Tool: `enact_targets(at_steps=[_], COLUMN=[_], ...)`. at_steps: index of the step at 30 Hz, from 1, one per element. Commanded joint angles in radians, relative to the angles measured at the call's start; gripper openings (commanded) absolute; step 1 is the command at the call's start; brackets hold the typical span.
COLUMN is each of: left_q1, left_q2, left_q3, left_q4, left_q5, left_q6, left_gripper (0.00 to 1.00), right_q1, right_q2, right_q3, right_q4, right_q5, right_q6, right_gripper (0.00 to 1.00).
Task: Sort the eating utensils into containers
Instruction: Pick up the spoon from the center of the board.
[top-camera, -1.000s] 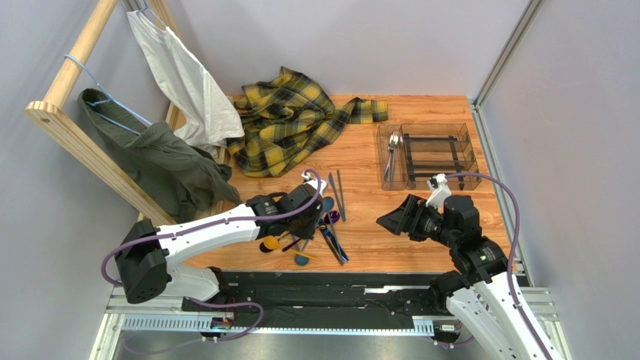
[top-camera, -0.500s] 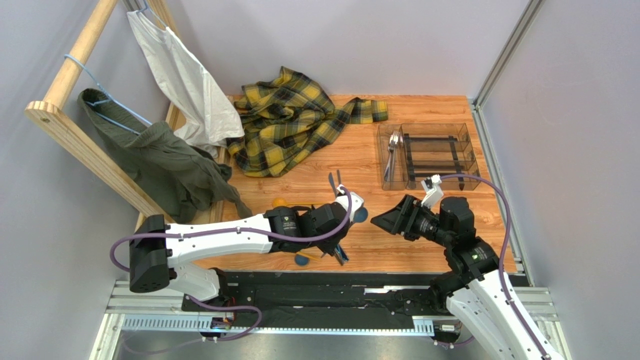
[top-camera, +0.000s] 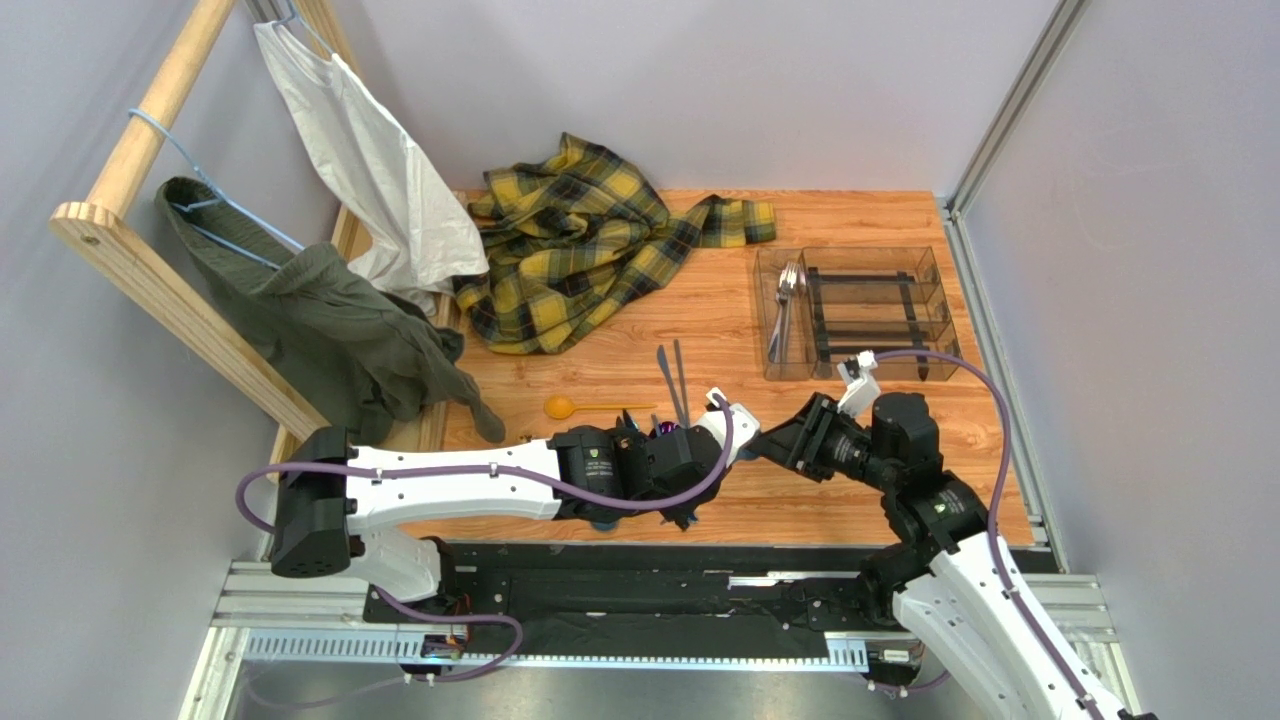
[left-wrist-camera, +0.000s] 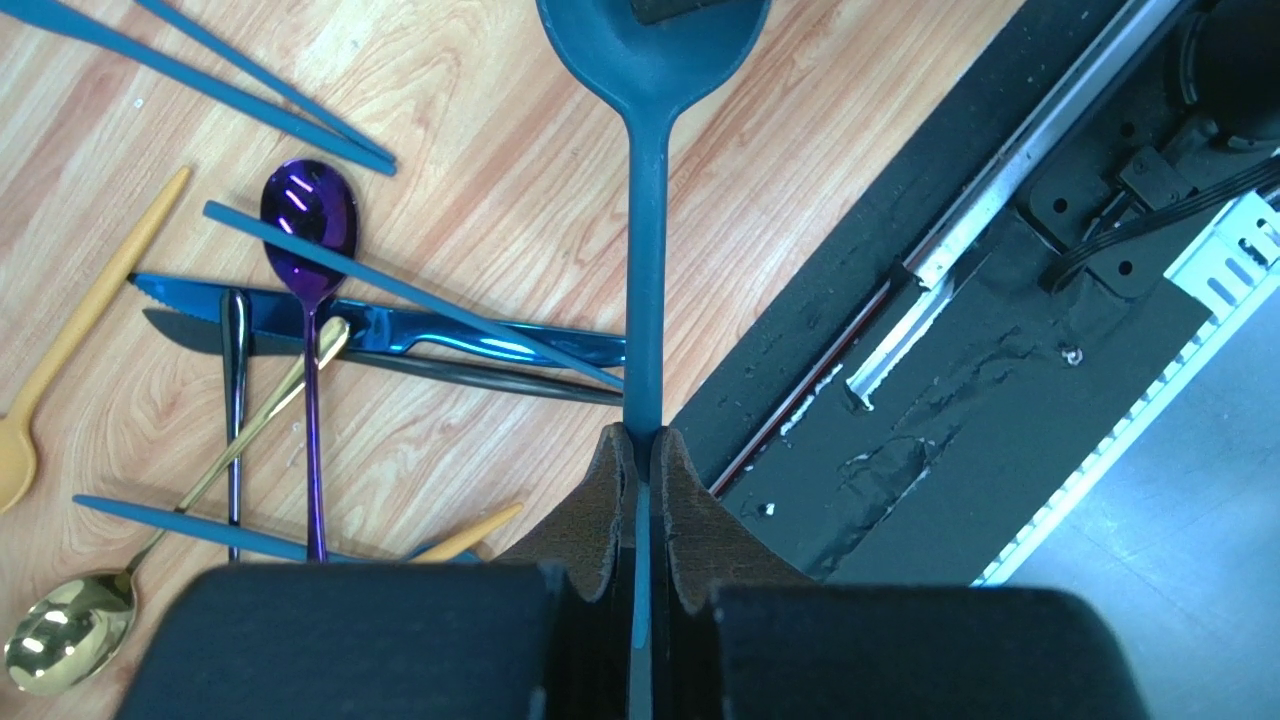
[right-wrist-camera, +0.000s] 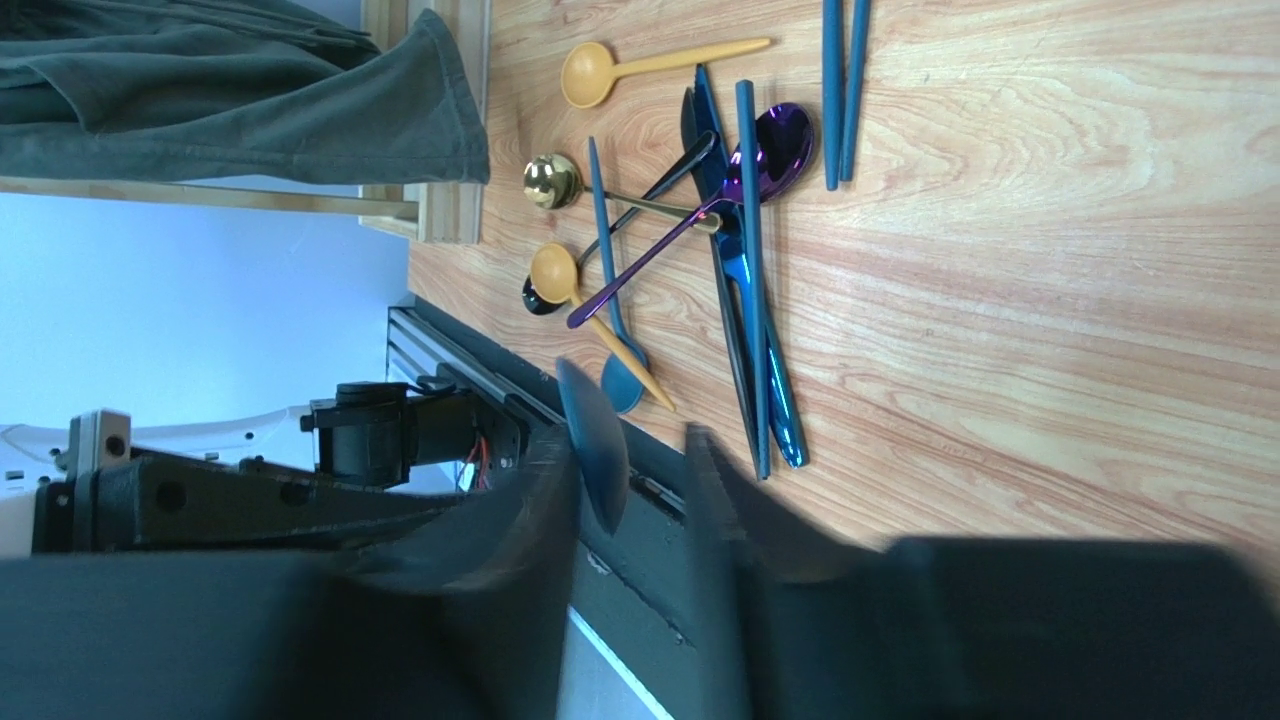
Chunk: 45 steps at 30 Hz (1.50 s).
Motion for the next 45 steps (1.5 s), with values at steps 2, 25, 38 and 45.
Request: enact_targets(at_steps=[2,25,38,45], left_q1=[-0.017,-0.016,0.159,0.358], left_q2=[0.011,0.006,-0.144,-0.272], left_q3=[0.037,0.018,-0.117,-0.255], left_q4=[0.008,-0.041,0.086,0.218], left_q5=[-0.016,-0.168,0.082,0.388], left_q6=[0.021,-0.040,-0.032,-0.049], left_gripper=[0.00,0.89,0.92,0.92], right_q1=[0.004,0.004,0.004,0.004], right_q2=[0.013,-0.010,0.021,0.030], right_q3=[-0.012,0.017,0.047,0.063], right_q4=[0.040,-0.060,-0.095,-0.123], right_q5=[0.004,0.087,0.138,0.185], right_q6=[0.010,-0.031,-0.058,-0.070], right_gripper=[0.13,0.00,0.00,0.00])
